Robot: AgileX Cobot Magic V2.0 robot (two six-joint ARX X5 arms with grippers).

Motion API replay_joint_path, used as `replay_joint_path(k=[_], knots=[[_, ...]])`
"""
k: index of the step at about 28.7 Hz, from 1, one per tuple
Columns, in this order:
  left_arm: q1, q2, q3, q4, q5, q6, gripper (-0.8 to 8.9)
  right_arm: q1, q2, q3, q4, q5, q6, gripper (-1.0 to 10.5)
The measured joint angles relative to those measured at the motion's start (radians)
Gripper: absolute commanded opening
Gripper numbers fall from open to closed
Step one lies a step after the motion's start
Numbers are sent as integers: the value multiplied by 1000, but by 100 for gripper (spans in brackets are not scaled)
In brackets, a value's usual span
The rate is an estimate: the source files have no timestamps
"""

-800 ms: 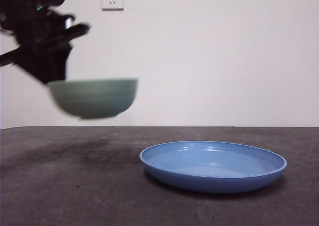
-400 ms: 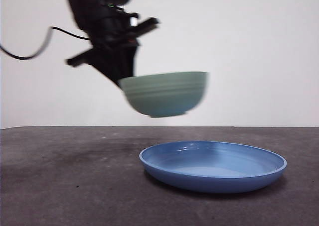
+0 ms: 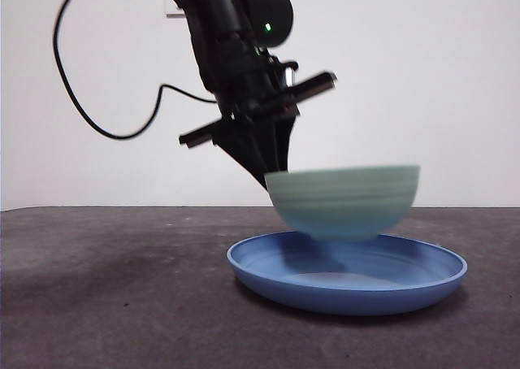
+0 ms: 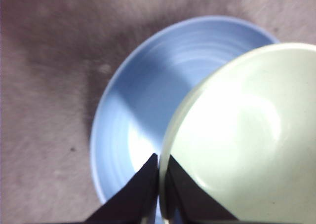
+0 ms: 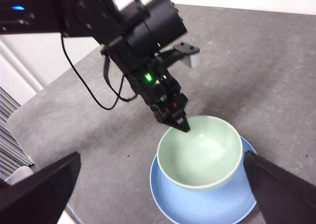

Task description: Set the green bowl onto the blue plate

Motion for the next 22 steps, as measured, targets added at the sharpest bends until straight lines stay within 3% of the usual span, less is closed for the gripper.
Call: replay_joint_path(k=[7,22], knots=[[-7,30,0,6,-58,-4,15,0,0,0,0,0,0,656],[-16,30,1,16,-60,-5,29,0,0,0,0,0,0,656]])
